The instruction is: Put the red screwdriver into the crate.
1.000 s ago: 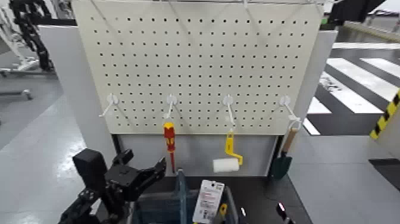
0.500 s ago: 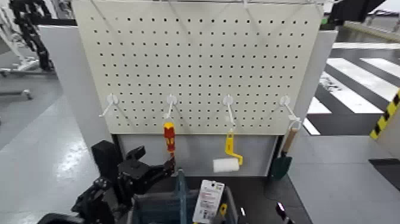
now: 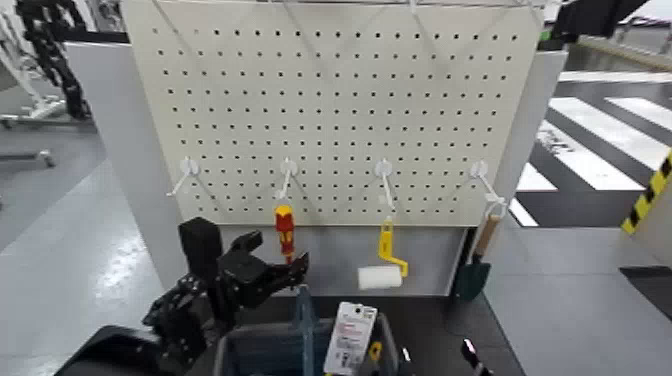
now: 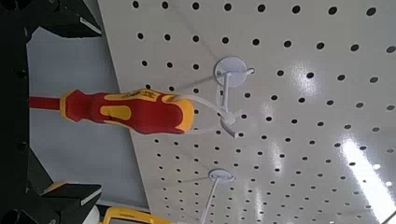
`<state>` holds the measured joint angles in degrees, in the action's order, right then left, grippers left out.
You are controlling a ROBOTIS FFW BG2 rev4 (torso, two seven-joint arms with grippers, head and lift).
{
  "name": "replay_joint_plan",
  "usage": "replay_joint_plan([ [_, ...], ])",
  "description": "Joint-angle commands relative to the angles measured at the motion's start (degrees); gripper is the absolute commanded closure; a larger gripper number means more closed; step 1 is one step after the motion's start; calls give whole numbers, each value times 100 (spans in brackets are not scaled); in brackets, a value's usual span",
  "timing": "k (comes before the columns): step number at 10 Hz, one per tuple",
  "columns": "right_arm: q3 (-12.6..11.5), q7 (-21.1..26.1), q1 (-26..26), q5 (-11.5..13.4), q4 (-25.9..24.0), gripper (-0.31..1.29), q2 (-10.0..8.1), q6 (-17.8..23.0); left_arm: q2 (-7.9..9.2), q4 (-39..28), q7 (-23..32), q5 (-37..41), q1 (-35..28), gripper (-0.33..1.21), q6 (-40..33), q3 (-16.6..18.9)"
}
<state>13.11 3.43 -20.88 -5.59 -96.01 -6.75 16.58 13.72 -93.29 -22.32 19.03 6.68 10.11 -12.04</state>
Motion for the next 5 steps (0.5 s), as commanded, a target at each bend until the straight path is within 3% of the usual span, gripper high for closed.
replay_joint_plan([
  [1, 16, 0, 23, -12, 21, 16, -10, 29, 34, 286, -62, -22, 299, 12, 17, -185],
  [4, 25, 0, 23, -21, 30, 16, -10, 38, 61, 365, -89, -75, 387, 17, 17, -203],
  [5, 25, 0, 23, -21, 30, 16, -10, 38, 61, 365, -124, -75, 396, 36, 26, -194],
])
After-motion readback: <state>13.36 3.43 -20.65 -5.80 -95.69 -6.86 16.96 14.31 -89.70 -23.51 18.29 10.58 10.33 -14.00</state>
